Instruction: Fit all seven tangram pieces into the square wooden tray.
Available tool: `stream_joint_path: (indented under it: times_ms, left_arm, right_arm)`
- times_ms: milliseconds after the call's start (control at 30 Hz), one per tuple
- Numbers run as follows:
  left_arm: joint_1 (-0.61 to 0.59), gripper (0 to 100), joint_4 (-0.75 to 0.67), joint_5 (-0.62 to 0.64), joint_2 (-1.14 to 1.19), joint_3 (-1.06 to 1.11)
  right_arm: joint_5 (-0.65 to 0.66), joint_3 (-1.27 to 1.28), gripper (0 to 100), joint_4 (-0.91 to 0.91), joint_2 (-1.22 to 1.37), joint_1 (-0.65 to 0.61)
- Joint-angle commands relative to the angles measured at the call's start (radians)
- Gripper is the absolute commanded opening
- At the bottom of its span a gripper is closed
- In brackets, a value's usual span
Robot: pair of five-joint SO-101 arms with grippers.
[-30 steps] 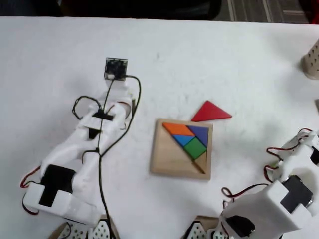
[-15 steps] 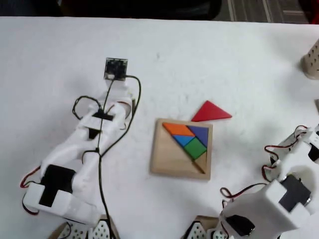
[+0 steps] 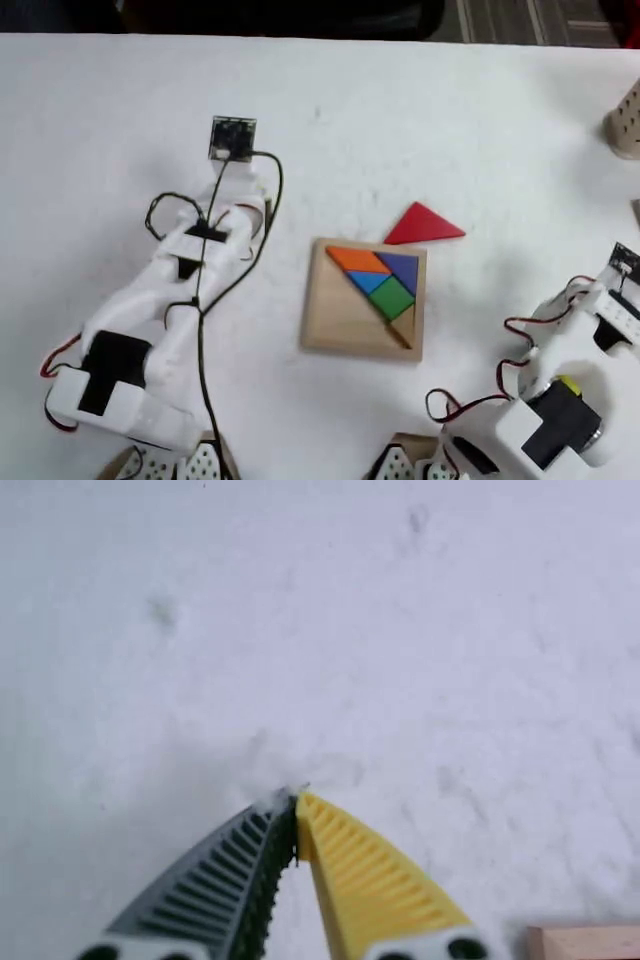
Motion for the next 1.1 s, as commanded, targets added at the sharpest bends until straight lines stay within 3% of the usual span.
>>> stream_joint_path:
  times_ms: [0, 367, 467, 800, 1067]
  left_arm:
    - [-0.008, 3, -0.028, -0.009, -0.008, -0.031]
    - [-0.008, 3, -0.028, -0.009, -0.008, -0.031]
    - [-0.008, 3, -0.028, -0.009, -0.007, -0.031]
    - [-0.008, 3, -0.028, -0.009, -0.007, -0.031]
    - [-0.008, 3, -0.028, -0.009, -0.007, -0.031]
  right_arm:
    - [0.028, 0.003, 30.4, -0.061, -0.048, -0.002]
    - [0.031, 0.014, 30.4, -0.116, -0.047, -0.027]
    - [0.084, 0.018, 30.4, -0.134, -0.048, -0.03]
    - [0.081, -0.06, 35.7, 0.03, -0.13, -0.068]
    - [0.091, -0.061, 35.5, -0.022, -0.062, -0.03]
